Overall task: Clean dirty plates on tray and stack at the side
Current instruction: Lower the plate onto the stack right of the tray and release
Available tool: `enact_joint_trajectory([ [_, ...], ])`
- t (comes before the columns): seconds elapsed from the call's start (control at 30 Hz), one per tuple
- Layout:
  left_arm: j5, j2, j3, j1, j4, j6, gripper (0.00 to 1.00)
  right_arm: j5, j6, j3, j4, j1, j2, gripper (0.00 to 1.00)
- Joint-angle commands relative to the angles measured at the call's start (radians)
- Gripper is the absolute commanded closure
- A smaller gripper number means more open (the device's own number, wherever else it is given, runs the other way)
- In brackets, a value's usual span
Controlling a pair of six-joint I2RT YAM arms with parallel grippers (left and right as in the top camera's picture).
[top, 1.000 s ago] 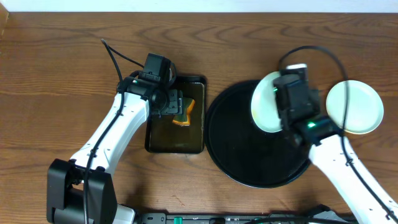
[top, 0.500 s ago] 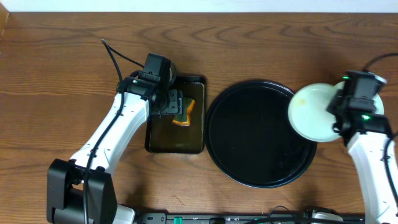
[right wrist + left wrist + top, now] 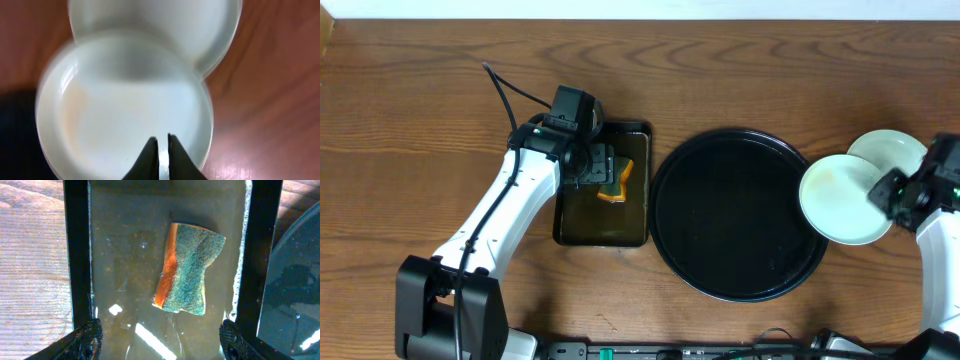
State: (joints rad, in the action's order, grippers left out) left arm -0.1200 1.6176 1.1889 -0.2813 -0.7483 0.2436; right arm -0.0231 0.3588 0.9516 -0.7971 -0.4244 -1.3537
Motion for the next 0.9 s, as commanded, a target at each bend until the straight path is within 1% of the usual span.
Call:
enact_joint_trajectory([
  [0.0,0.016,-0.004,0.018,0.005,0.001,0.006,0.24,0.195,-0.027,0.014,-0.096,-0.003,-0.006,0.94],
  [0.13,0.016,-0.004,0.018,0.005,0.0,0.006,0.25,0.404,-0.134,0.012,-0.187,0.036,-0.007,0.95],
  [0.23,0.016,-0.004,0.018,0.005,0.0,0.006,0.24,0.451,-0.178,0.002,-0.196,0.077,-0.007,0.94],
  [0.53,0.016,-0.004,0.018,0.005,0.0,0.006,0.24,0.438,-0.182,-0.098,-0.087,0.258,-0.007,0.87],
  [0.6,0.016,-0.004,0.018,0.005,0.001,0.006,0.25,0.402,-0.205,-0.118,-0.044,0.298,-0.007,0.83],
  [0.67,0.016,-0.004,0.018,0.005,0.001,0.006,0.25,0.316,-0.208,-0.122,-0.01,0.327,-0.007,0.78],
  [0.73,0.016,-0.004,0.018,0.005,0.001,0.006,0.25,0.254,-0.223,-0.122,0.025,0.346,-0.007,0.7],
  [0.8,0.016,-0.004,0.018,0.005,0.001,0.006,0.25,0.233,-0.269,-0.122,0.062,0.364,-0.007,0.7],
  [0.87,0.016,-0.004,0.018,0.005,0.002,0.006,0.25,0.229,-0.301,-0.122,0.099,0.39,-0.007,0.63],
])
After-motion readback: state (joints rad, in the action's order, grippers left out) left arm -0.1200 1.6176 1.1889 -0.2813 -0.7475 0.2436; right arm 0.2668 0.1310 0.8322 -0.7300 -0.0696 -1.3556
